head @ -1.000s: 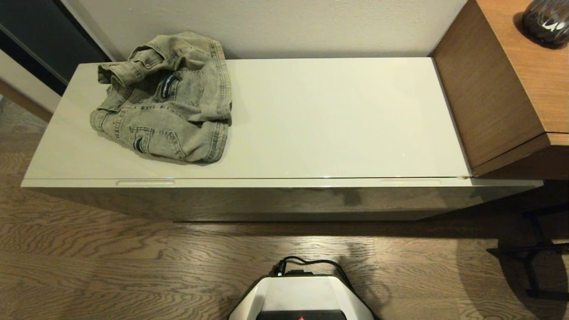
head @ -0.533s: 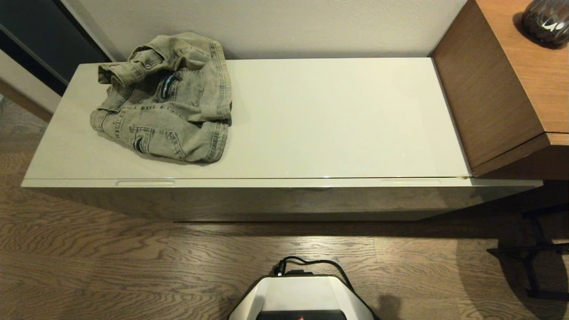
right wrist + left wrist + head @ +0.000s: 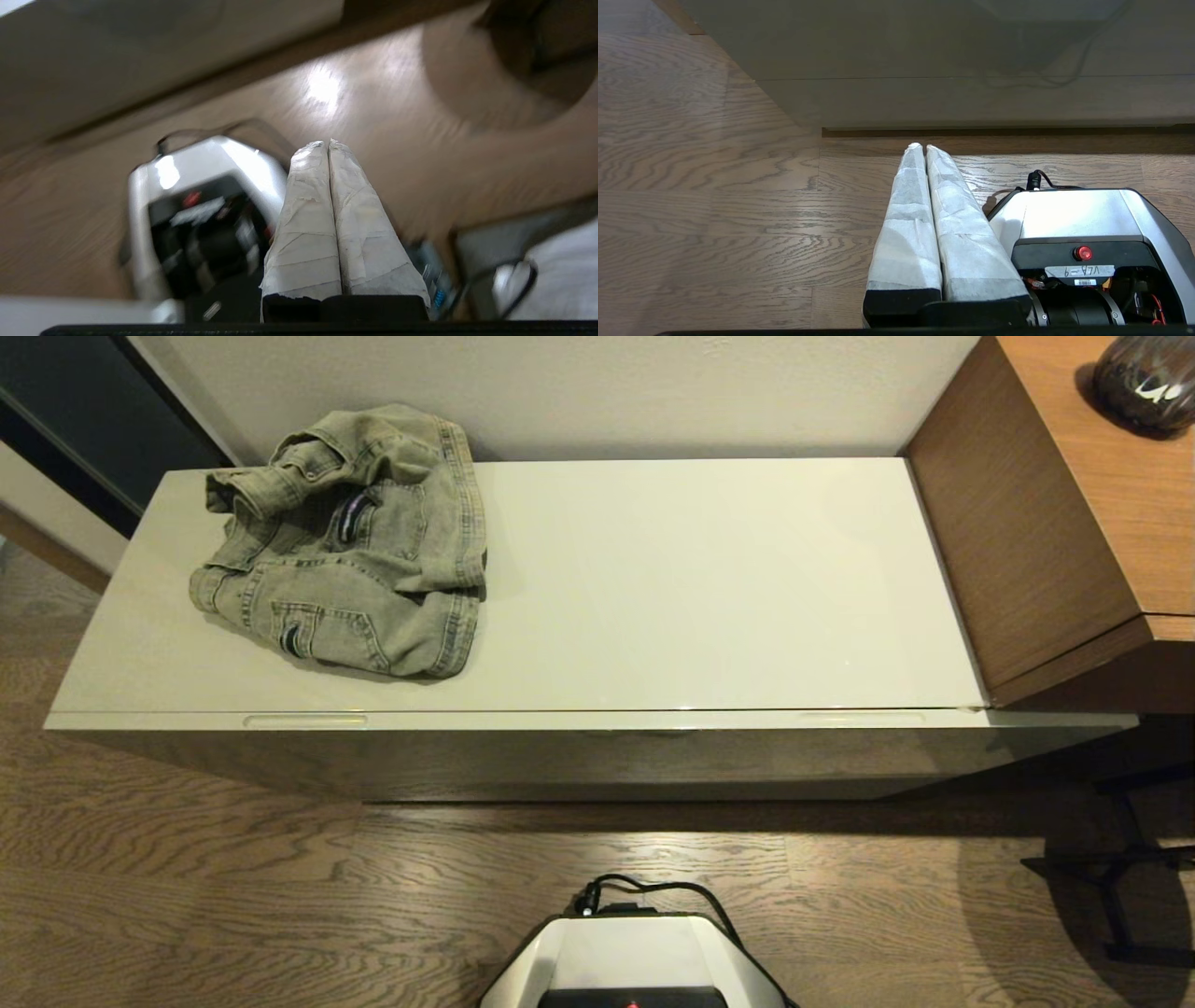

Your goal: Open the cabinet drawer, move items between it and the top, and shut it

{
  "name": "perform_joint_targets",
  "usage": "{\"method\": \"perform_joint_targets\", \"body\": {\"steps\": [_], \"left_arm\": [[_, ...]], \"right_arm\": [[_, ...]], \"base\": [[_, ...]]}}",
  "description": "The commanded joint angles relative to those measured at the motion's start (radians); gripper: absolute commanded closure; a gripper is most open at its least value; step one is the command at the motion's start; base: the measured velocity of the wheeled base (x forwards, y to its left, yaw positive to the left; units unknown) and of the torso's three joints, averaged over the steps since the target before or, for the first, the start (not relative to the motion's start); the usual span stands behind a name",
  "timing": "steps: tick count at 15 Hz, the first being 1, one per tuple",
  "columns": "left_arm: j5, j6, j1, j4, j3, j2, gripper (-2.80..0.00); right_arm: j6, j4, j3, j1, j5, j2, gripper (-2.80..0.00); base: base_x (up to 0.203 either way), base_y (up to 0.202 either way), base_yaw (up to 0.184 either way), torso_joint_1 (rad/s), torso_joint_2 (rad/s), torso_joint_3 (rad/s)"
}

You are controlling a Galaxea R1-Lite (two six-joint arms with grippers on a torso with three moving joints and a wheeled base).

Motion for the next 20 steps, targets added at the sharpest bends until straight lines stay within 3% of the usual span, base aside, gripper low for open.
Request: {"method": "perform_joint_targets", "body": {"steps": [1,6,9,10,12,14,15,17,20], "left_arm": [[0.001,0.0,0.0,0.0,0.0,0.002,0.0],[0.001,0.0,0.0,0.0,0.0,0.0,0.0],[0.001,0.0,0.0,0.0,0.0,0.0,0.0],[0.001,0.0,0.0,0.0,0.0,0.002,0.0],[0.001,0.0,0.0,0.0,0.0,0.002,0.0],[0.001,0.0,0.0,0.0,0.0,0.0,0.0],[0.001,0.0,0.0,0.0,0.0,0.001,0.0],[0.001,0.0,-0.001,0.0,0.0,0.002,0.0],[0.001,0.0,0.0,0.0,0.0,0.0,0.0]], "right_arm": [[-0.064,-0.298,0.168,-0.011,-0.024,-0.13,0.0],[-0.184,-0.79,0.462,-0.014,0.007,-0.14,0.0],[-0.29,-1.135,0.737,-0.014,0.009,-0.141,0.0],[-0.318,-1.161,0.77,-0.014,0.01,-0.141,0.0],[-0.328,-1.056,0.763,-0.014,0.021,-0.141,0.0],[-0.269,-0.95,0.758,-0.014,0.138,-0.141,0.0],[-0.307,-0.888,0.753,-0.014,0.158,-0.141,0.0],[-0.336,-0.879,0.75,-0.014,0.167,-0.141,0.0],[-0.302,-0.922,0.762,-0.014,0.16,-0.141,0.0]], "base": [[0.0,0.0,0.0,0.0,0.0,0.0],[0.0,0.0,0.0,0.0,0.0,0.0],[0.0,0.0,0.0,0.0,0.0,0.0],[0.0,0.0,0.0,0.0,0.0,0.0],[0.0,0.0,0.0,0.0,0.0,0.0],[0.0,0.0,0.0,0.0,0.0,0.0],[0.0,0.0,0.0,0.0,0.0,0.0],[0.0,0.0,0.0,0.0,0.0,0.0],[0.0,0.0,0.0,0.0,0.0,0.0]]}}
